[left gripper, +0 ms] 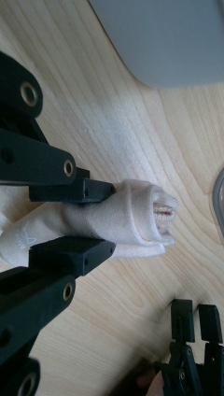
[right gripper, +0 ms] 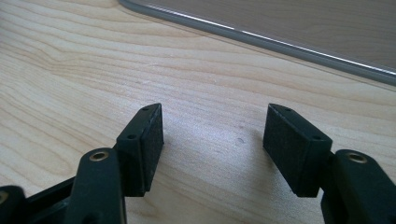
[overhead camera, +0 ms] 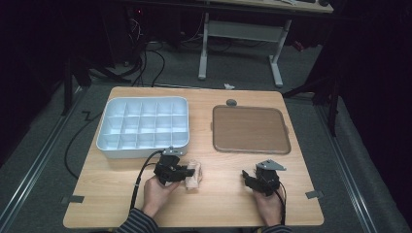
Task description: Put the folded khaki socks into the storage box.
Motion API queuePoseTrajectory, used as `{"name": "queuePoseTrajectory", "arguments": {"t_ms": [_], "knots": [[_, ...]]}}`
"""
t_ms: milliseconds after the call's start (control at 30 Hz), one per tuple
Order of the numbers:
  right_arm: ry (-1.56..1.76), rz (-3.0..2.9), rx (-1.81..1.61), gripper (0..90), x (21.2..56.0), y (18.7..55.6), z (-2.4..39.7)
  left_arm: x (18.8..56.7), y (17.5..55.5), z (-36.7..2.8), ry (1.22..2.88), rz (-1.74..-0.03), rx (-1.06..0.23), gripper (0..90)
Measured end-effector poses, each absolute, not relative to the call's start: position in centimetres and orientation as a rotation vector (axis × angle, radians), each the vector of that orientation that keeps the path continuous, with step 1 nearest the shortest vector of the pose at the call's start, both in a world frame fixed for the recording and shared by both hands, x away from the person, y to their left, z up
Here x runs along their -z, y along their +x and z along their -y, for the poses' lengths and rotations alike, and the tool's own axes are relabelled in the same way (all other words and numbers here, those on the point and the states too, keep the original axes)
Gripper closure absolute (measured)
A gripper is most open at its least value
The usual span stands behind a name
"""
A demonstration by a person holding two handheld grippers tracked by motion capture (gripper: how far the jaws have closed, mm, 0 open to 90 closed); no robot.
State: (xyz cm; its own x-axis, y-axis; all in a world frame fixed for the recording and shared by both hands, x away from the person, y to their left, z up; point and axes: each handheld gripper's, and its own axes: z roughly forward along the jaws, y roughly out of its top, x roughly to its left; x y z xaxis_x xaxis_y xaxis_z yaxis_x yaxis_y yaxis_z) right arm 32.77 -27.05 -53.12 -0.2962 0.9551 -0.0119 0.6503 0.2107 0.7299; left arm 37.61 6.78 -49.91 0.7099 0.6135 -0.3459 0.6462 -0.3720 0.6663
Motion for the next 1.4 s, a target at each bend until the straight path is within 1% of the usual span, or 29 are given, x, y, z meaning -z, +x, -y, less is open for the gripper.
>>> {"name": "queuePoseTrajectory", "arguments": {"t_ms": [433, 567, 867, 1000, 1400], "knots": [[1.493, -2.025, -0.884, 37.2, 53.1, 32.8, 27.2, 49.3, 37.5, -9.0, 2.065, -0.981, 0.071, 73.6], [1.496, -2.024, -0.888, 37.1, 53.1, 32.8, 27.2, 49.0, 37.6, -9.8, 2.039, -1.001, 0.063, 73.6], [1.498, -2.026, -0.890, 36.8, 53.1, 32.8, 27.2, 48.5, 37.5, -10.5, 2.047, -0.997, 0.040, 73.6], [1.495, -2.026, -0.889, 36.6, 53.1, 32.8, 27.2, 47.9, 37.7, -11.0, 2.042, -1.011, 0.006, 73.6], [1.495, -2.027, -0.889, 36.4, 53.1, 32.8, 27.2, 47.7, 37.9, -12.0, 2.028, -1.019, 0.012, 73.6]]}}
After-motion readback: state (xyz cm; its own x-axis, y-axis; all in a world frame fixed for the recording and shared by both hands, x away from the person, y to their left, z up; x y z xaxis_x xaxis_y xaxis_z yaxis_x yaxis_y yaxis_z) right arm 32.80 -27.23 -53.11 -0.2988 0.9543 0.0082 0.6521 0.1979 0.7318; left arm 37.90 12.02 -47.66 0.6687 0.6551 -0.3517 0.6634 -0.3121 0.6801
